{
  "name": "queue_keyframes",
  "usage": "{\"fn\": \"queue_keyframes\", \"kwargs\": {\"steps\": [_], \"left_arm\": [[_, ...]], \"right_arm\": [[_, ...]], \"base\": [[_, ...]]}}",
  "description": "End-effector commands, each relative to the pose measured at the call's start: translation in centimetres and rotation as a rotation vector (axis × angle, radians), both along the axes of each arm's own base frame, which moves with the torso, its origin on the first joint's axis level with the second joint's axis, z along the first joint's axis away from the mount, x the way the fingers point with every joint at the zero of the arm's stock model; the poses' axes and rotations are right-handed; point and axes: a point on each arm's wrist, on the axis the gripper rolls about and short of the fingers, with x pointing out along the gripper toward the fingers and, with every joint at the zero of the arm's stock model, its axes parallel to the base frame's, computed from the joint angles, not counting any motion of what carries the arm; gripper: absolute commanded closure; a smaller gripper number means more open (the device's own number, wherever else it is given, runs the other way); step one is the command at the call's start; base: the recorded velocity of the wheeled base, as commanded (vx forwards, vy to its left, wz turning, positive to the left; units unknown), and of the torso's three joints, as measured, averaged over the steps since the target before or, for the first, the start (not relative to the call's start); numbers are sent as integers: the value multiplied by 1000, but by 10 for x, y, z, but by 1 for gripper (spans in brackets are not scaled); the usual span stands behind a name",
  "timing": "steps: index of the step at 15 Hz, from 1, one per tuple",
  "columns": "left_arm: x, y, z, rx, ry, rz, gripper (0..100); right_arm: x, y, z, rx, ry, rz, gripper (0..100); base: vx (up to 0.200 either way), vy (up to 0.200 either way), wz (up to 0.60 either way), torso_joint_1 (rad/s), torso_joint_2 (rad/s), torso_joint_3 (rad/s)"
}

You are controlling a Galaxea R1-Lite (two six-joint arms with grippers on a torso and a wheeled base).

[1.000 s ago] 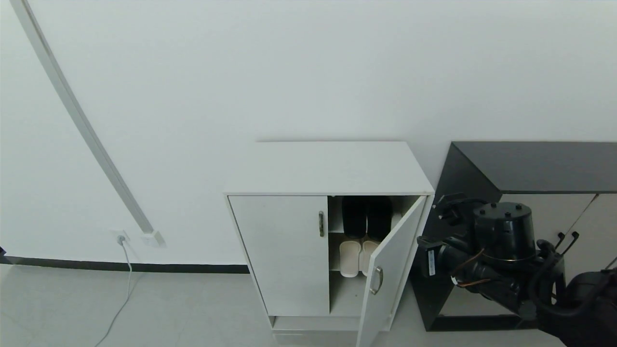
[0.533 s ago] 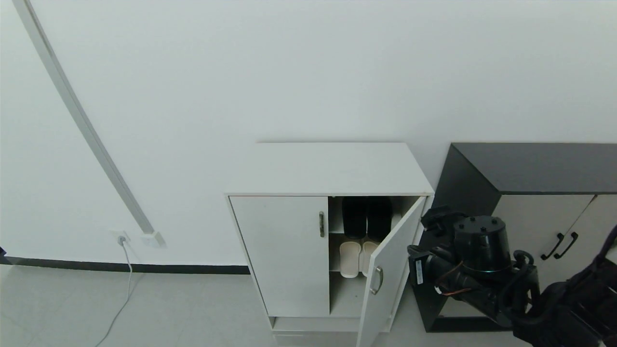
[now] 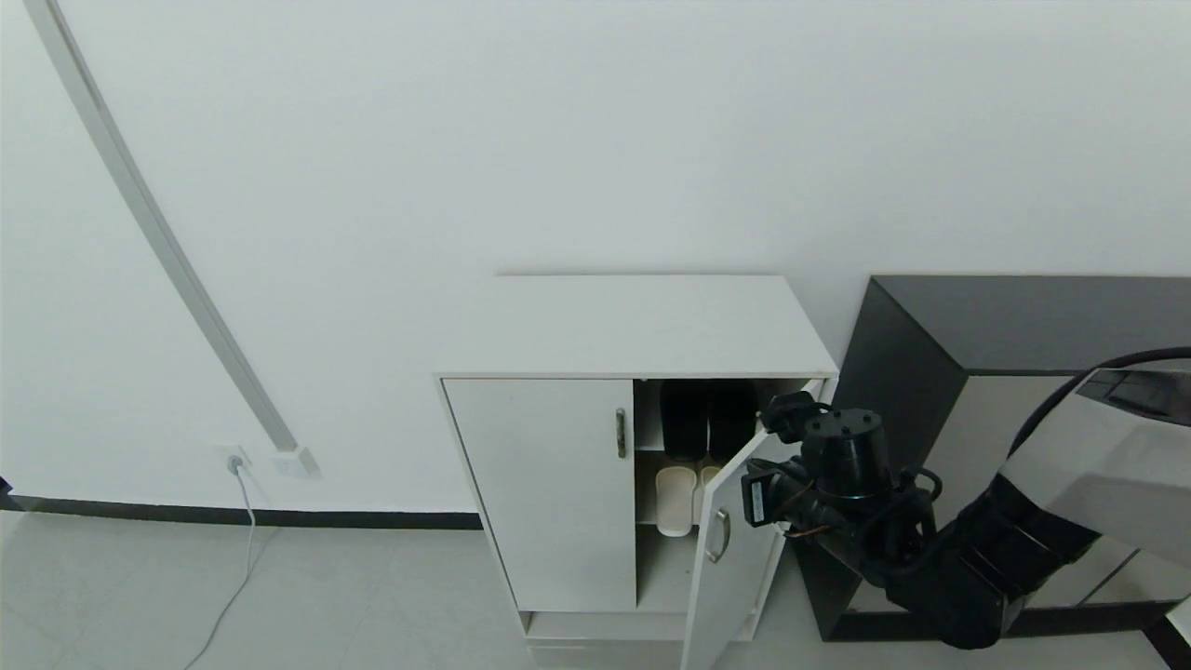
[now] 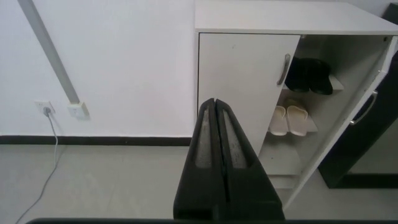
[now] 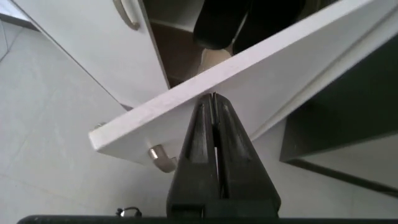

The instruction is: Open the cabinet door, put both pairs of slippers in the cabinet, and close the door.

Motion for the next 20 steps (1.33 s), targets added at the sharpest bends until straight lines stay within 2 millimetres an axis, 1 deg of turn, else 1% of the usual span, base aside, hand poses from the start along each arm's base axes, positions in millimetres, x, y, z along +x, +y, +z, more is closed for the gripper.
{"fn": "queue_keyframes", "kwargs": {"steps": [1, 4, 9, 11, 14, 17, 20], "left_arm": [[0, 0, 0, 0, 1, 1, 100], [0, 0, 0, 0, 1, 1, 100], [0, 0, 0, 0, 1, -1, 100], [0, 0, 0, 0, 3, -1, 100], [0, 0, 0, 0, 1, -1, 100], [0, 0, 0, 0, 1, -1, 100], [0, 0, 0, 0, 1, -1, 100]], "right_arm": [[12, 2, -8, -8, 9, -13, 100], [25, 5, -5, 5, -5, -21, 100], [51, 10, -7, 30, -41, -32, 100], [56, 11, -8, 34, -44, -31, 100], [70, 13, -5, 44, -52, -30, 100], [83, 10, -10, 48, -56, -46, 100], [92, 9, -14, 51, -57, -52, 100]], "base": [[0, 0, 0, 0, 0, 0], [0, 0, 0, 0, 0, 0], [0, 0, 0, 0, 0, 0], [0, 0, 0, 0, 0, 0], [0, 0, 0, 0, 0, 0], [0, 0, 0, 0, 0, 0], [0, 0, 0, 0, 0, 0]]}}
